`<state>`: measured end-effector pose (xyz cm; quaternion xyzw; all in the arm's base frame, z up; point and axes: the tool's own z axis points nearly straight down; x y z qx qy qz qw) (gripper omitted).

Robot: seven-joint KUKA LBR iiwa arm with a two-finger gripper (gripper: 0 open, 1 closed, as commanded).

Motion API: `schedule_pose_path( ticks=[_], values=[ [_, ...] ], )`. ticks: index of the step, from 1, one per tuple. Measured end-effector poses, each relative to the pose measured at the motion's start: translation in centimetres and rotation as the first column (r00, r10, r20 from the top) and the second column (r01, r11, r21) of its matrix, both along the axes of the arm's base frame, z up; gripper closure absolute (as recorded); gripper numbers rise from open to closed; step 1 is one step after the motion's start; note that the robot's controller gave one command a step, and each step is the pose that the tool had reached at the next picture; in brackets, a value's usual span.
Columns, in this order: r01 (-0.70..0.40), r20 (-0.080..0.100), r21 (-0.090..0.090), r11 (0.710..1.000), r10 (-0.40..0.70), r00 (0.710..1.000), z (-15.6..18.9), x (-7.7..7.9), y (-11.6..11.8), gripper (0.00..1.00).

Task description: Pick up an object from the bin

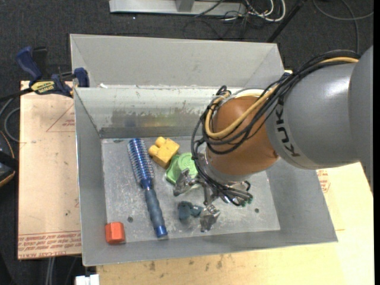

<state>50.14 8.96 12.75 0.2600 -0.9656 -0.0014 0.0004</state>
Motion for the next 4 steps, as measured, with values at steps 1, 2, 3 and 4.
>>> schedule_pose_path(
  ticks=[1, 2, 3, 4],
  values=[
    [0.099, 0.002, 0.002, 0.995, -0.099, 0.995, -5.2, 4.7, -0.5, 0.00],
    [0.098, 0.003, 0.001, 0.995, -0.098, 0.995, -5.0, 4.6, -0.5, 0.00],
    [0.056, 0.026, 0.006, 0.998, -0.056, 0.998, -4.8, -1.2, -1.3, 0.00],
    [0.054, 0.006, -0.001, 0.999, -0.054, 0.999, -5.0, -1.6, -1.4, 1.00]
  ],
)
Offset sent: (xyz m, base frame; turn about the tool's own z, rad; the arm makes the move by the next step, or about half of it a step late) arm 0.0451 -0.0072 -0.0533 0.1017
